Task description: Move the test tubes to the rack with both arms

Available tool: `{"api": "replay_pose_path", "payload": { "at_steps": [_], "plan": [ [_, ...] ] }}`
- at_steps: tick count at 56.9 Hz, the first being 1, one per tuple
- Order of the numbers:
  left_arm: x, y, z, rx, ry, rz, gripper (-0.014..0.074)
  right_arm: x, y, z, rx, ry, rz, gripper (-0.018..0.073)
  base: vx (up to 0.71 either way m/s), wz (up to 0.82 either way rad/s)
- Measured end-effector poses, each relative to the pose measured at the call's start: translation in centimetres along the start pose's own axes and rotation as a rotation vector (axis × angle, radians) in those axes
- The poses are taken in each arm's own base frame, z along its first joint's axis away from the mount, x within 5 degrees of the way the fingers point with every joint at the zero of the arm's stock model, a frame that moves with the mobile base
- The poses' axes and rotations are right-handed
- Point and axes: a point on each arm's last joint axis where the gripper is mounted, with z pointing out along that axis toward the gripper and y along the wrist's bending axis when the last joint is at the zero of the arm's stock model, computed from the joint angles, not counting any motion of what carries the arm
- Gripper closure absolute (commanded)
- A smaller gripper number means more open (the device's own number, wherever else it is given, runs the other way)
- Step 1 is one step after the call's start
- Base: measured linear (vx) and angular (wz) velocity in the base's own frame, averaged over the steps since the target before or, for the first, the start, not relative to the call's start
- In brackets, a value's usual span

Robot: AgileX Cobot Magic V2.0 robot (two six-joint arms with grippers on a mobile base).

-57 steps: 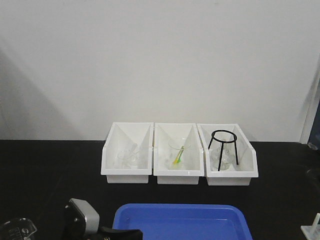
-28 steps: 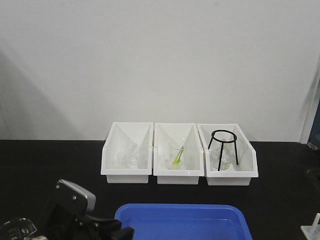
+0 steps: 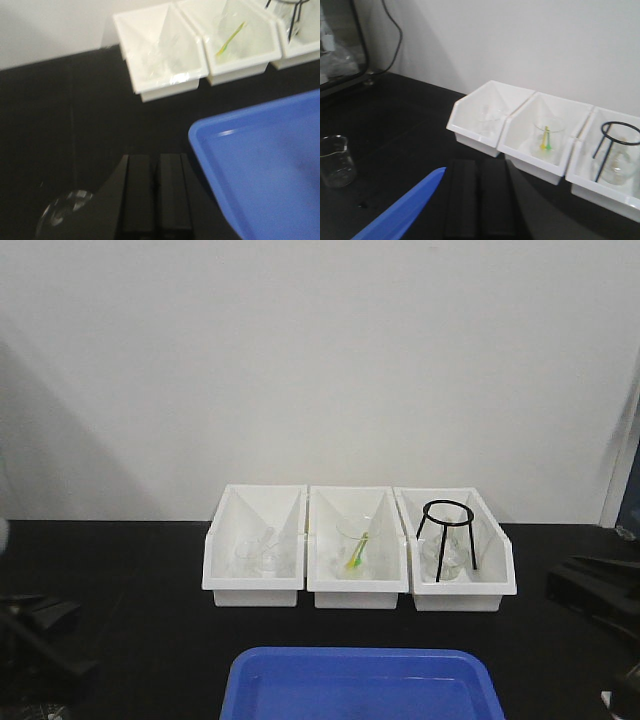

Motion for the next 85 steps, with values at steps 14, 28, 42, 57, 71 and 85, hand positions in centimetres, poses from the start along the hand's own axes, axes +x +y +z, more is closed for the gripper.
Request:
{"api": "replay_pose_path", "payload": {
  "at_steps": [14, 28, 42, 57, 71, 85],
  "plan": [
    [0.1, 0.5, -6.2, 0.159, -0.116, -0.045, 0.0617, -0.1, 1.5, 0.6, -0.077, 0.0, -0.027, 0.0567, 0.0, 0.0],
    [-0.2, 1.3, -9.8, 0.205, -0.281, -0.064, 0.0617, -0.1, 1.5, 0.6, -0.077, 0.0, -0.024, 0.0567, 0.0, 0.0],
    [0.0, 1.6, -10.6, 0.209, -0.3, -0.071, 0.0617, -0.1, 1.5, 0.6, -0.077, 0.0, -0.024, 0.0567, 0.0, 0.0],
    [0.1, 1.7, -10.6, 0.192, -0.305, -0.031, 0.0617, -0.1, 1.5, 0.6, -0.076, 0.0, -0.024, 0.0567, 0.0, 0.0],
    [5.9, 2.8, -9.4, 0.094, -0.406, 0.141, 0.0615, -0.1, 1.5, 0.6, -0.076, 0.0, -0.024, 0.0567, 0.0, 0.0],
    [15.9, 4.2, -6.7, -0.077, -0.424, -0.036, 0.0614, -0.1, 1.5, 0.6, -0.075, 0.0, -0.024, 0.0567, 0.0, 0.0]
  ]
}}
